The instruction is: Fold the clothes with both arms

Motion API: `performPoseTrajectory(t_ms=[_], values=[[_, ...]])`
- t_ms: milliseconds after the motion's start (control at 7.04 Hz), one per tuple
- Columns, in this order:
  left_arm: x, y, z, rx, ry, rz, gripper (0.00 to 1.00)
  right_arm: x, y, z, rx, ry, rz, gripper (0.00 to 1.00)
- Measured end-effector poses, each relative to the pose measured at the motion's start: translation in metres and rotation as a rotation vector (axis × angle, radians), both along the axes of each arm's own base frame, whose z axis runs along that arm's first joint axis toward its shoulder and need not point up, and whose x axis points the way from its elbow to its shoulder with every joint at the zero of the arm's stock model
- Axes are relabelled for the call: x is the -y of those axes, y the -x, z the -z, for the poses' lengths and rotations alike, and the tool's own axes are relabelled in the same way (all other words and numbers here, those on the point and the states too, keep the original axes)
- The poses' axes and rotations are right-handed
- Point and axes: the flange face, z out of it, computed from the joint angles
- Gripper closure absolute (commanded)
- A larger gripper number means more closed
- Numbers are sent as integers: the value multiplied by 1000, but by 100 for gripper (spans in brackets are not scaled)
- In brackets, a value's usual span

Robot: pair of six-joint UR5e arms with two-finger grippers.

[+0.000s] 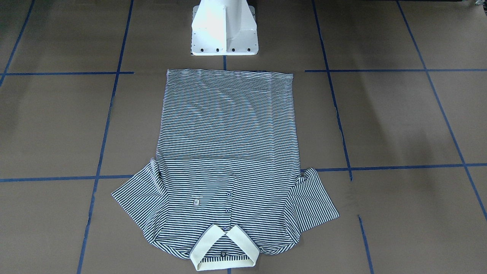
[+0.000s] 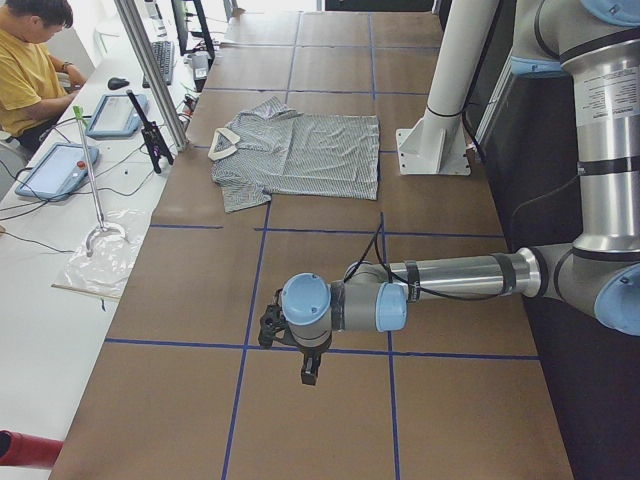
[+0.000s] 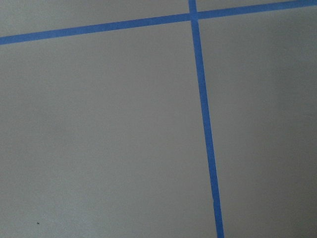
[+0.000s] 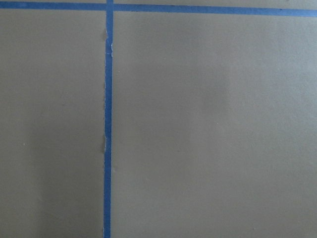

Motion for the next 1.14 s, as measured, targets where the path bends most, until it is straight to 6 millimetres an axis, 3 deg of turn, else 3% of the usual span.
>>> performPoseTrajectory(t_ms=[710,852,994,1136], values=[[7,7,10,105,-92,-6,0,3,-1,4,-20,-16,9,0],[12,9,15,135,-154,-2,0,13,1,11,-14,-34,13,0],[27,10,31,146,-227,6,0,41,5,32,-10,-87,21,0],[54,11,63,150,-322,17,0,76,9,62,-5,-167,30,0]])
